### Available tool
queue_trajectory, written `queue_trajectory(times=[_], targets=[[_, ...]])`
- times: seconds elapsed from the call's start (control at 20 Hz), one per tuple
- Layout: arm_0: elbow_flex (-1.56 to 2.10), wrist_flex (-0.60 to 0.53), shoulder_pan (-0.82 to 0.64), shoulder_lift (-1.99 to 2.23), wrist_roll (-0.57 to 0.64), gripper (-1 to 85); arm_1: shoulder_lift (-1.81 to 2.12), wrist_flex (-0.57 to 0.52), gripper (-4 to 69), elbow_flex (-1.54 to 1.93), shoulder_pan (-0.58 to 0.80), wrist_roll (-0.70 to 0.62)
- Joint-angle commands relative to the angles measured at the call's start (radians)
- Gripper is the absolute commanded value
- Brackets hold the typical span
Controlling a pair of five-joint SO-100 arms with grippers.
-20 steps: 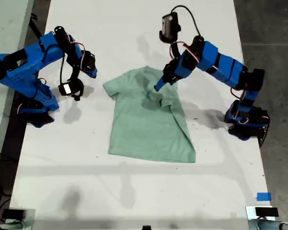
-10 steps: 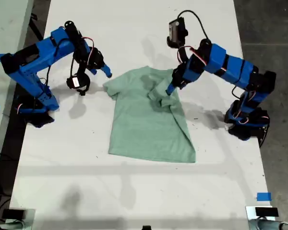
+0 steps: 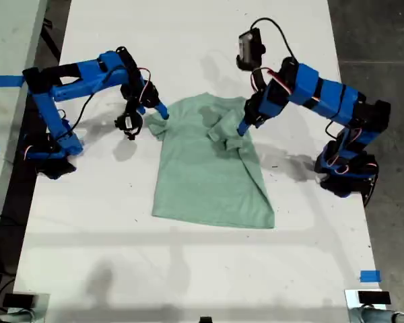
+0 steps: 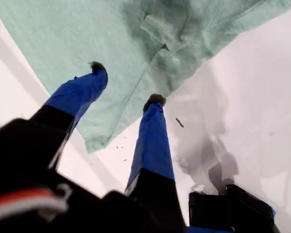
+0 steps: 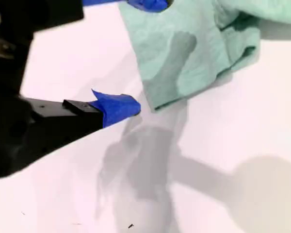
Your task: Fold tshirt
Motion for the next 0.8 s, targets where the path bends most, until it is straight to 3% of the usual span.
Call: queue_trajectory(times=[0.0, 0.2, 0.3, 0.5, 0.75], targets=[[0.043, -0.094, -0.035, -0.038, 0.009, 29.0, 0.106, -0.023, 19.8, -0.002, -0.026, 0.015], [0.074, -0.127, -0.074, -0.055, 0.028, 22.8, 0.140, -0.043, 19.7, 0.046, -0.029, 0.026], [0.063, -0.129, -0.071, -0.104, 0.048, 0.1, 0.146, -0.049, 19.7, 0.066, -0.028, 0.028], [0.074, -0.121, -0.032, -0.081, 0.005, 0.1, 0.167, -0.064, 19.7, 0.101, -0.025, 0.035], [0.126, -0.087, -0.104, 0.063, 0.015, 0.1, 0.178, -0.069, 19.4, 0.112, -0.026, 0.041]])
